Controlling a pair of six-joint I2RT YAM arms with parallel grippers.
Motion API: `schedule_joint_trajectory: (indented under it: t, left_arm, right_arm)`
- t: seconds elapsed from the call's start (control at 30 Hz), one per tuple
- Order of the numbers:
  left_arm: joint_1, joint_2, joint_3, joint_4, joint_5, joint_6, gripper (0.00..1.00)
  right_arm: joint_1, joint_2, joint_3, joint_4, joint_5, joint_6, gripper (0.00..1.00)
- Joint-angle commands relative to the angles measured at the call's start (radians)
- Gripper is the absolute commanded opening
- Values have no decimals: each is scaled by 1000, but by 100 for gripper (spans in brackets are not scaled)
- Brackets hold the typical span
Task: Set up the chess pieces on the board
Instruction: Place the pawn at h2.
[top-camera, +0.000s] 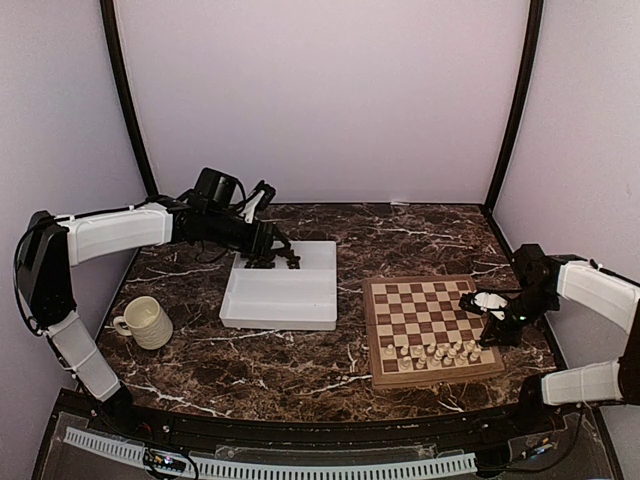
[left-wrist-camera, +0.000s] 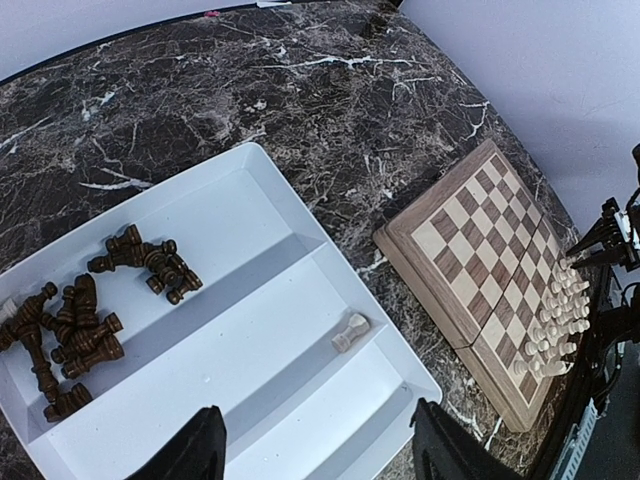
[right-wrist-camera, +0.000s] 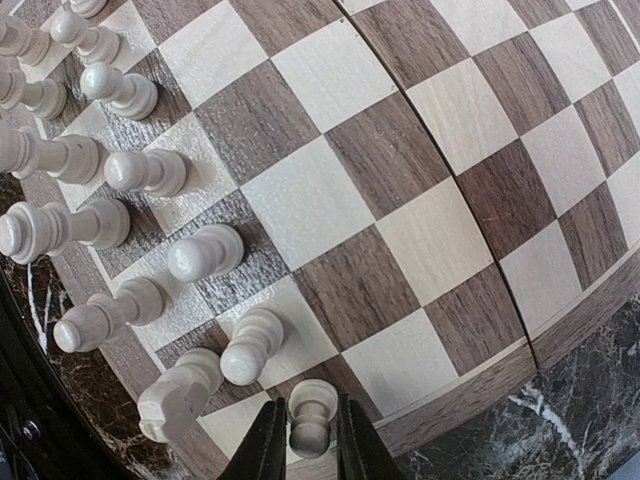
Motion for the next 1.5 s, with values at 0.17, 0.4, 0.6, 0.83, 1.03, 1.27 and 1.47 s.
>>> schedule_joint_trajectory:
  t: [0.17, 0.4, 0.6, 0.83, 1.03, 1.27, 1.47]
  left_arm:
    - [-1, -2, 36, -29, 18, -1, 66]
    - [1, 0, 41, -34, 22, -1, 66]
    - [0, 0, 43, -38, 23, -1, 66]
    - [-1, 0, 44, -40, 26, -1, 66]
    - [-1, -1, 46, -43, 31, -2, 66]
    - [-1, 2, 47, -44, 32, -1, 66]
    - [0, 4, 49, -46, 36, -2, 66]
  right_arm:
    - [7, 1, -11, 6, 1, 5, 21]
    - [6, 11, -8, -1, -13, -3, 17]
    - [5, 7, -7, -15, 1, -11, 15]
    - [5, 7, -10, -9, 11, -3, 11]
    - [4, 9, -10, -9, 19, 0, 10]
    - [3, 11, -10, -11, 25, 2, 8]
    - [1, 12, -9, -16, 25, 1, 7]
